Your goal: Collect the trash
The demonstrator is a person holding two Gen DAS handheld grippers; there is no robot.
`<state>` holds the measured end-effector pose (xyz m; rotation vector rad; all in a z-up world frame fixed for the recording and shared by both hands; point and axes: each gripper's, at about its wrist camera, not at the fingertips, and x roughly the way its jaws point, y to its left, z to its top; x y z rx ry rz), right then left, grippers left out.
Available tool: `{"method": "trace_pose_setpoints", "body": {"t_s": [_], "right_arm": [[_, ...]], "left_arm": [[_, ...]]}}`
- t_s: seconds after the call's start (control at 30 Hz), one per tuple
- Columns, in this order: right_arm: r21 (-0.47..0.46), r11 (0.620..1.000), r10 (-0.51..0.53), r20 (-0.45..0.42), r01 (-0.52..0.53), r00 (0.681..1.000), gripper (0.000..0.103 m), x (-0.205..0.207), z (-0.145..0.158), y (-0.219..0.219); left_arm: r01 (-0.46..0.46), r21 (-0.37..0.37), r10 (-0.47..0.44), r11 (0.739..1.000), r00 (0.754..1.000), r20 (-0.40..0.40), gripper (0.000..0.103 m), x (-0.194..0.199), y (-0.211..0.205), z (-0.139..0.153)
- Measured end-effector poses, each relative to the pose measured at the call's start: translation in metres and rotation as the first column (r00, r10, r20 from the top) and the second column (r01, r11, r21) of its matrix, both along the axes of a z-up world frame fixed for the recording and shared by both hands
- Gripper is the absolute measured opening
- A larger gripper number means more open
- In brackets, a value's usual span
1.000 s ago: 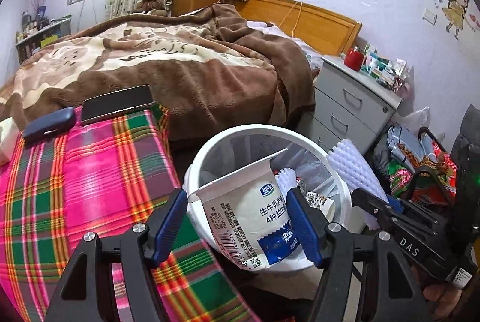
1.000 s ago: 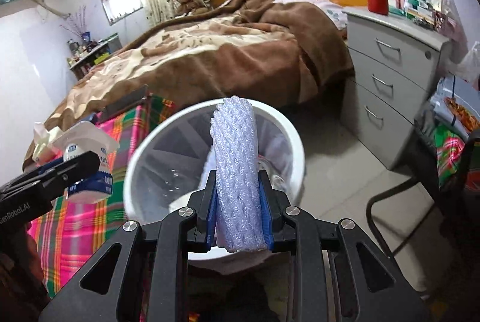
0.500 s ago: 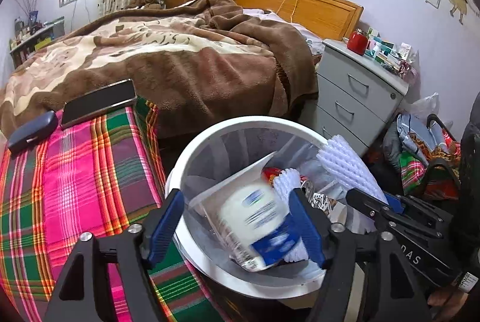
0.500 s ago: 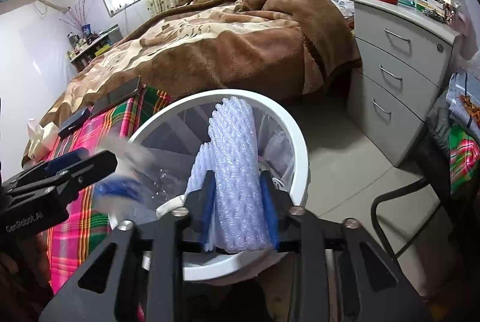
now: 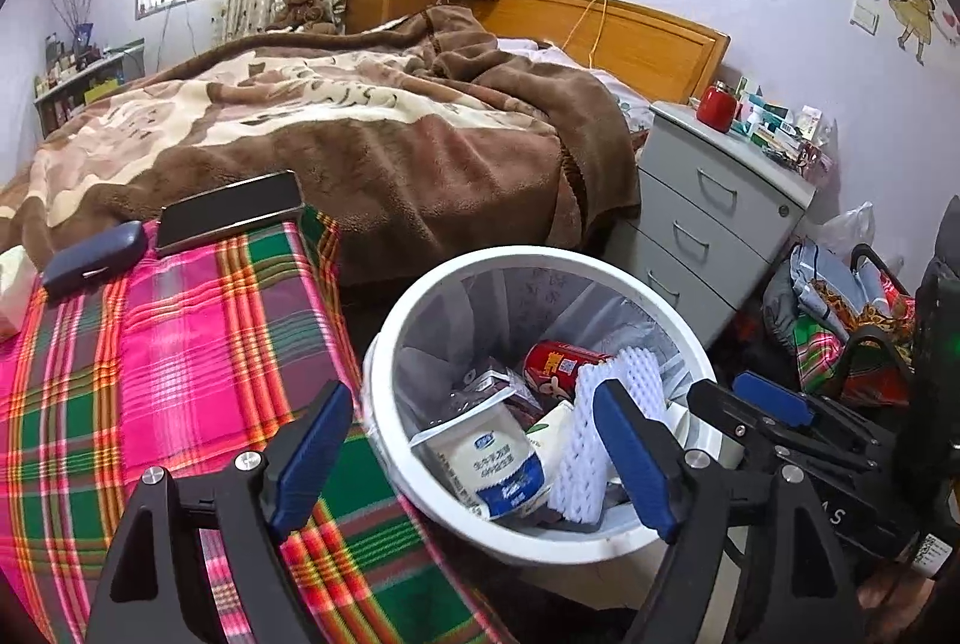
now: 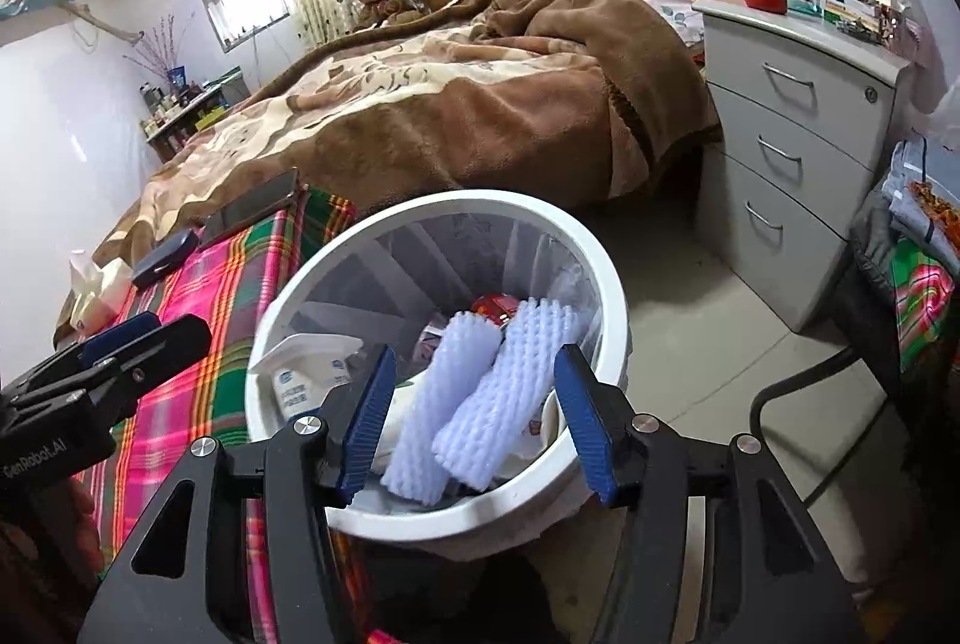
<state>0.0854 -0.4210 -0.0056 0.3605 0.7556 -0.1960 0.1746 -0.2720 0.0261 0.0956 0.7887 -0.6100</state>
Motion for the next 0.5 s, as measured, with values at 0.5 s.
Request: {"method": "trace_pose_setpoints", "body": {"t_s": [0.5], "right_arm": [[-0.071, 0.994, 0.095, 0.116, -0.087, 0.989, 0.057, -0.027, 0.019, 0.057]], "left_arm": [[-0.137, 0.012, 0.135, 0.991, 0.984, 0.116, 0.082, -0.062, 0.07, 0.015]]}}
